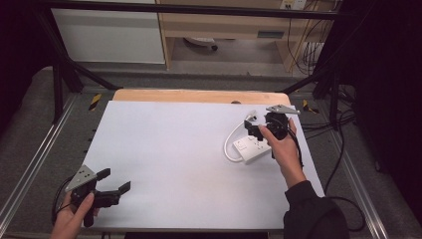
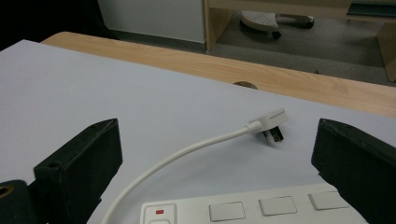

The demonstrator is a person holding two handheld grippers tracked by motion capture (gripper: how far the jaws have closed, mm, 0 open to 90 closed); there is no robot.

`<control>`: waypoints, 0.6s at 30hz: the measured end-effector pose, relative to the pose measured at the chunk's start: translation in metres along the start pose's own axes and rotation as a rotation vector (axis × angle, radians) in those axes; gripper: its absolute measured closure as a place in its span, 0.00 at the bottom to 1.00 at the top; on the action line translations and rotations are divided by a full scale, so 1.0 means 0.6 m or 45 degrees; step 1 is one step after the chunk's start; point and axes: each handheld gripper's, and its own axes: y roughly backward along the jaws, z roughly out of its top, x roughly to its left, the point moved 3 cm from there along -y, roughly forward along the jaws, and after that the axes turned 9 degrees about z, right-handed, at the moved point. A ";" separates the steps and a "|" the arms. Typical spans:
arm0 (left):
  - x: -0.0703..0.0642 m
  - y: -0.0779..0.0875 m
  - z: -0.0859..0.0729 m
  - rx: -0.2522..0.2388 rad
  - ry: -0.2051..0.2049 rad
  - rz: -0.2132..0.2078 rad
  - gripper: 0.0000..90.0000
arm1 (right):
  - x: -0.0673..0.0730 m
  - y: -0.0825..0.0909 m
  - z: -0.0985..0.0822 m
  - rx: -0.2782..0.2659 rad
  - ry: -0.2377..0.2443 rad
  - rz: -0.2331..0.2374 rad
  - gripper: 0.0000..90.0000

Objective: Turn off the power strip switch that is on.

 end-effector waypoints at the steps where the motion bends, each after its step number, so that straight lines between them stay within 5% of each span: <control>1: 0.000 0.000 0.000 0.000 0.000 0.000 0.07 | 0.000 0.003 0.001 -0.007 0.002 -0.001 0.03; 18: 0.000 0.000 0.000 -0.002 0.006 0.000 0.07 | 0.007 0.065 0.007 -0.110 0.029 0.022 0.02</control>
